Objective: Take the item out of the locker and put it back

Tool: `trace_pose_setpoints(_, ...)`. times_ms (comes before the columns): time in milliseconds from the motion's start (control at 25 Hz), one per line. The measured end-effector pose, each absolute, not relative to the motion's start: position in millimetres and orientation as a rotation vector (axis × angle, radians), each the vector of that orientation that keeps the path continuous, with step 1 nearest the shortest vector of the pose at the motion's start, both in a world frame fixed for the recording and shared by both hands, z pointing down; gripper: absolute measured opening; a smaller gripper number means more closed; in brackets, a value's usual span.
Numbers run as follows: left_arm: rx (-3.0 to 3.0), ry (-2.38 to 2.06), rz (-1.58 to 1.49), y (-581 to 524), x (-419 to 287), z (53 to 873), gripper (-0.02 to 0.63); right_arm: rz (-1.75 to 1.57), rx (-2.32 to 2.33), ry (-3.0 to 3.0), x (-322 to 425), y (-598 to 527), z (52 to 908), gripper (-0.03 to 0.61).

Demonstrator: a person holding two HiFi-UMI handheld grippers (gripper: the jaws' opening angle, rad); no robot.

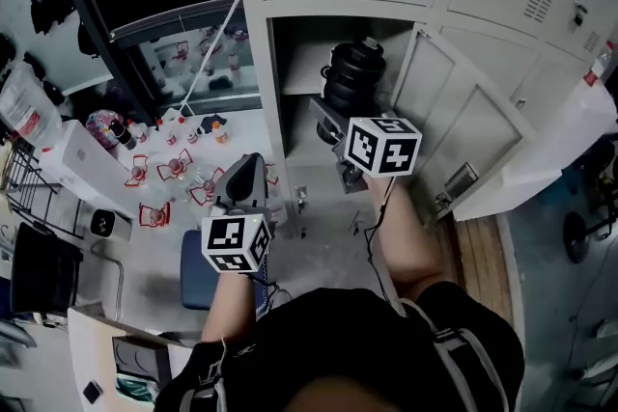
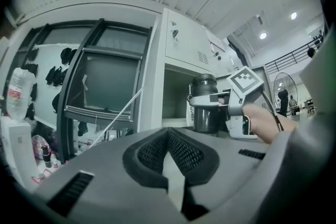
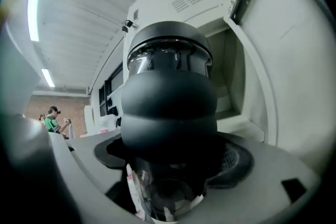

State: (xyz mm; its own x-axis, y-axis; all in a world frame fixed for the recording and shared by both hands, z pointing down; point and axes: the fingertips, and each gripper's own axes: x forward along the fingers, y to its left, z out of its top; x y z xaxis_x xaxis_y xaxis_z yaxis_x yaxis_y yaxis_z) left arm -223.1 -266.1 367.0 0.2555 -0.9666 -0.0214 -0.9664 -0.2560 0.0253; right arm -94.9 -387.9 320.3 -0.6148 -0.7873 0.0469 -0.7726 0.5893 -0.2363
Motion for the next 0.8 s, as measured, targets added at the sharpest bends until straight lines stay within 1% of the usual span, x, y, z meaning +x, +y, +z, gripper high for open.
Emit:
trace_pose_setpoints(280, 2.515, -1.847, -0.034, -271, -206, 376, 0.012, -0.248, -1.411, 2.734, -71, -349, 332, 0.436)
trace_pose_setpoints(800, 2.569, -1.772, -0.017, -278, -184, 380, 0.012, -0.184, -1.576, 2.721, -36, -327, 399, 0.434)
